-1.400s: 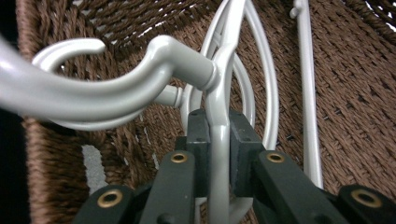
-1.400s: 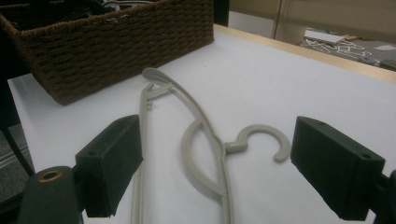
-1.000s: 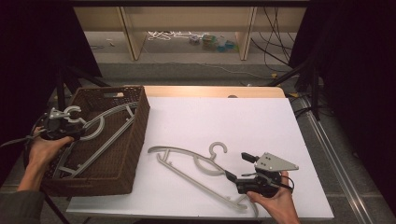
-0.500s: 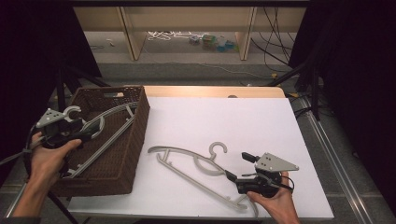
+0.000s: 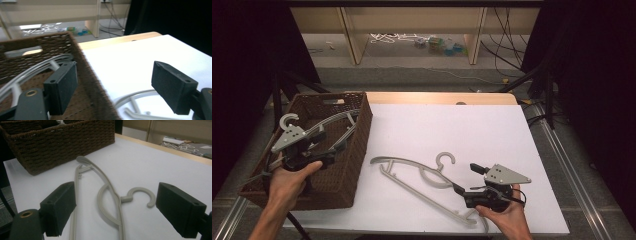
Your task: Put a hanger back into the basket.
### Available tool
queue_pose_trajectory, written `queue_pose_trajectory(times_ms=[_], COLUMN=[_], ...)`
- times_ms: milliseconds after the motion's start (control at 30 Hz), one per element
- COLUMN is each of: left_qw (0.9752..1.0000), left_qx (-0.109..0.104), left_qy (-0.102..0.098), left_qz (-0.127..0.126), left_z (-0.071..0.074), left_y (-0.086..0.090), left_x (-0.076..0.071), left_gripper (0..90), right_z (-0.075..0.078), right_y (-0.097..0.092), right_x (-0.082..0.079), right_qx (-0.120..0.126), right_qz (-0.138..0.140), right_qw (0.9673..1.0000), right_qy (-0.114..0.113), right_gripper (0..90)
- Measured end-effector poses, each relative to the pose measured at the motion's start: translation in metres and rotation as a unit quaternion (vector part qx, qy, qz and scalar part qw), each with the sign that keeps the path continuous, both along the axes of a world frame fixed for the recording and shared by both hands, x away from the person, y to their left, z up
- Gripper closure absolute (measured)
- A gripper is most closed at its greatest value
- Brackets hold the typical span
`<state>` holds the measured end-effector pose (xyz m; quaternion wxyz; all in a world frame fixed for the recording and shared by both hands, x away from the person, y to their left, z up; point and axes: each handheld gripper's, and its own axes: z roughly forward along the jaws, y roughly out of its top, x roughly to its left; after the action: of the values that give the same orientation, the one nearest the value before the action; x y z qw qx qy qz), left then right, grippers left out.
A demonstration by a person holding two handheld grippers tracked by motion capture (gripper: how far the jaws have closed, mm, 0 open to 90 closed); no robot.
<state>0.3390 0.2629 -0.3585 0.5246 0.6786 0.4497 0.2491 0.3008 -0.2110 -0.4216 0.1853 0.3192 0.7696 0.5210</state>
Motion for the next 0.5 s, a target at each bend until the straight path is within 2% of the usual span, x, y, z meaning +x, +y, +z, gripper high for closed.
queue_pose_trajectory(times_ms=[67, 167, 233, 267, 300, 367, 500], left_qw=[1.0, 0.9995, 0.9992, 0.9992, 0.9989, 0.9983, 0.9972], left_qx=[-0.003, -0.018, -0.022, -0.023, -0.023, -0.031, -0.027], left_qy=[-0.002, -0.011, -0.015, -0.016, -0.014, -0.019, -0.027], left_qz=[-0.004, -0.024, -0.029, -0.03, -0.038, -0.045, -0.064], left_z=[-0.001, -0.004, -0.005, -0.005, -0.006, -0.007, -0.013], left_y=[-0.004, -0.019, -0.026, -0.028, -0.032, -0.038, -0.053], left_x=[-0.001, -0.007, -0.01, -0.011, -0.012, -0.015, -0.023], left_gripper=[19.5, 18.0, 17.9, 17.9, 18.0, 18.0, 18.0], right_z=[0.001, 0.0, 0.0, -0.001, -0.001, 0.0, 0.0], right_y=[0.0, 0.0, 0.0, 0.0, 0.001, 0.001, 0.001], right_x=[0.0, 0.0, 0.001, 0.002, 0.001, 0.0, 0.0], right_qx=[-0.002, -0.001, 0.001, -0.001, 0.003, -0.004, -0.003], right_qz=[0.001, 0.003, 0.006, 0.002, 0.004, 0.002, 0.004], right_qw=[1.0, 1.0, 1.0, 0.9999, 1.0, 1.0, 1.0], right_qy=[0.0, 0.003, 0.002, -0.01, 0.0, -0.001, -0.001], right_gripper=[17.3, 17.3, 17.2, 17.2, 17.2, 17.2, 17.1])
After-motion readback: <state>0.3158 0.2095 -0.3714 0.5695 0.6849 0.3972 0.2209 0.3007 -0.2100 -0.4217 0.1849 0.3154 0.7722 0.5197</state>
